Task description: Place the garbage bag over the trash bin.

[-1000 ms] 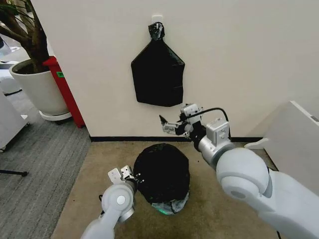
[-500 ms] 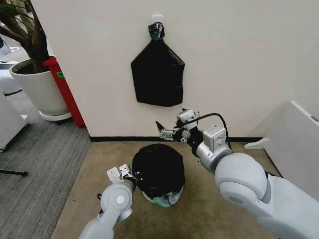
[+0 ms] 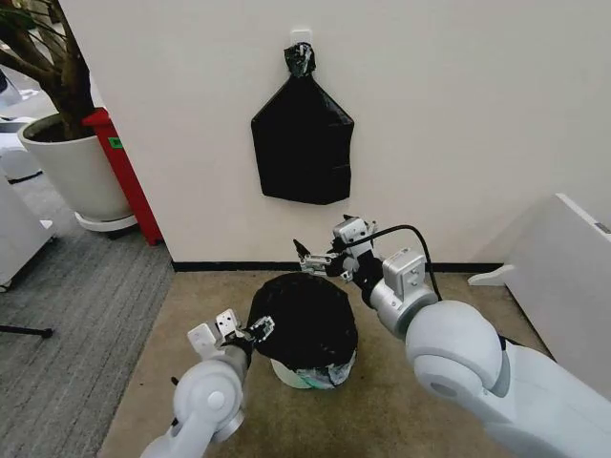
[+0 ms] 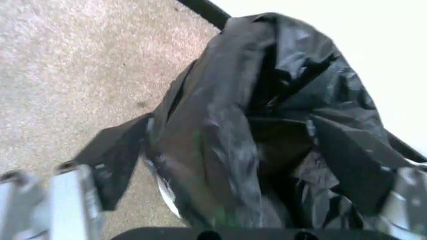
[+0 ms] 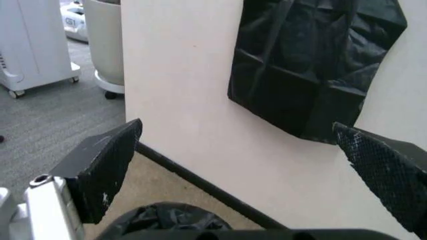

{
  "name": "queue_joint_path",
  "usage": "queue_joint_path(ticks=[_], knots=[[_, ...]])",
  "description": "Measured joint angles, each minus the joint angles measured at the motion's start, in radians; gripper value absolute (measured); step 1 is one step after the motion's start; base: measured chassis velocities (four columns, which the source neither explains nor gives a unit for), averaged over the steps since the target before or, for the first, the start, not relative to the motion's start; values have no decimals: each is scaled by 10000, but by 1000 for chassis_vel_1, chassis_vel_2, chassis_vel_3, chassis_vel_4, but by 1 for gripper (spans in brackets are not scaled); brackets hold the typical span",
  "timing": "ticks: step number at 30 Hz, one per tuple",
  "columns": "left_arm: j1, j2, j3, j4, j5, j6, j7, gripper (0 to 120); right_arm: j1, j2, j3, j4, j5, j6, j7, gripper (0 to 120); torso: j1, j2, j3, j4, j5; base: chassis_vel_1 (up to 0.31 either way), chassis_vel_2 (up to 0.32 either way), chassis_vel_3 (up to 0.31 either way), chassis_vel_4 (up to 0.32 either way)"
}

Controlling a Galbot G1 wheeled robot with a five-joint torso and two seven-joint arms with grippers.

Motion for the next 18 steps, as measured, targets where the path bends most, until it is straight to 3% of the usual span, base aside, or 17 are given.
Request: queue_joint_path(ticks=[11, 16, 18], knots=[[877, 61, -360, -1112, 797, -43, 262, 100, -49, 274, -7, -76, -205, 15, -110, 100, 0, -1, 0, 0, 0, 0, 0, 0, 0], [626, 668, -619, -584, 2986, -1149, 2793, 100, -155, 450, 430, -393, -502, 634, 5, 100, 0, -1, 1, 2, -3, 0, 0, 0, 0], [297, 1207, -739, 479, 4410, -2483, 4327, 100, -531, 715, 1117, -769, -517, 1270, 166, 100, 0, -1, 1, 0, -3, 0, 0, 0, 0]])
